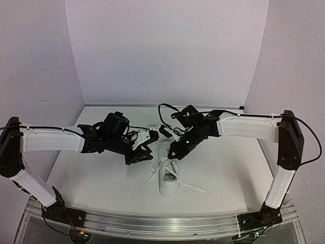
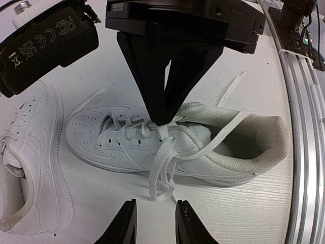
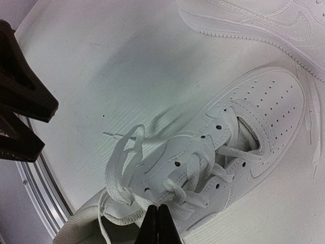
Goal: Tie the shoes
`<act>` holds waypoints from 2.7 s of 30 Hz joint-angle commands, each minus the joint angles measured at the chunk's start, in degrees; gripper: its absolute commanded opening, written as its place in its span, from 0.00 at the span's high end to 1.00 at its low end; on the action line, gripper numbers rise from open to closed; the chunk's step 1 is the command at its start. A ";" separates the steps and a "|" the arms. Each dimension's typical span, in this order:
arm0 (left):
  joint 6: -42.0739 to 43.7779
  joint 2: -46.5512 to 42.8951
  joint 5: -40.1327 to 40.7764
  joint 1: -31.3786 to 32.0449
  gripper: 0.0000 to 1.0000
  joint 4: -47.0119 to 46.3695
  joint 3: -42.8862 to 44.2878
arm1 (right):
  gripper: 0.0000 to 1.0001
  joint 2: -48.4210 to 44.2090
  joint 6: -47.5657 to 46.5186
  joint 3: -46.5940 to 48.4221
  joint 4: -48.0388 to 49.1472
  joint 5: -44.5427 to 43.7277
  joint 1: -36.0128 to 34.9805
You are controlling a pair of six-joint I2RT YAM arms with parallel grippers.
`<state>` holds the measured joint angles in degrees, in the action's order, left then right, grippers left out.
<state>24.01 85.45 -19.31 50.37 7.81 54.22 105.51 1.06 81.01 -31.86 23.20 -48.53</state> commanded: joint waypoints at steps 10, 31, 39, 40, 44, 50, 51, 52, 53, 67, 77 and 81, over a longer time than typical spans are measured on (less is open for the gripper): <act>0.10 -2.09 0.66 0.93 0.72 -2.03 -0.70 | 1.00 -7.09 2.03 -2.19 1.79 -2.00 -0.22; 20.26 1.19 15.59 12.00 0.80 -3.61 1.30 | 1.00 -9.18 5.29 -7.18 7.00 0.48 0.28; 23.58 4.76 18.44 13.81 0.79 -2.49 4.23 | 1.00 -9.29 5.81 -7.97 8.05 1.03 0.65; 24.19 5.37 18.69 14.08 0.79 -2.04 4.78 | 1.00 -9.43 5.89 -8.11 8.13 1.06 0.76; 25.24 7.25 18.77 14.41 0.79 -2.45 5.95 | 1.00 -10.05 6.27 -8.82 8.82 1.53 1.21; 26.48 9.62 21.21 14.67 0.80 -1.97 8.05 | 1.00 -10.45 6.50 -9.48 9.46 2.06 1.60; 26.65 10.08 21.60 14.67 0.80 -1.76 8.30 | 1.00 -10.53 6.50 -9.54 9.55 2.14 1.67; 26.73 10.48 21.94 14.67 0.80 -1.65 8.45 | 1.00 -10.58 6.50 -9.61 9.64 2.25 1.73; 26.76 10.74 22.21 14.67 0.80 -1.57 8.56 | 1.00 -10.62 6.50 -9.70 9.68 2.35 1.77; 21.56 8.96 24.61 15.10 1.00 -4.11 8.70 | 1.00 -11.20 7.04 -11.30 11.09 3.45 2.50; 12.94 10.02 25.53 15.02 1.00 -5.86 11.48 | 1.00 -12.06 8.42 -12.39 13.12 4.06 3.23; 11.63 9.07 24.71 14.99 1.00 -7.11 10.99 | 1.00 -12.29 8.92 -13.01 13.77 4.22 3.36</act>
<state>38.95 96.15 5.14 65.47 4.82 62.78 95.88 9.19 68.67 -20.15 26.69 -45.56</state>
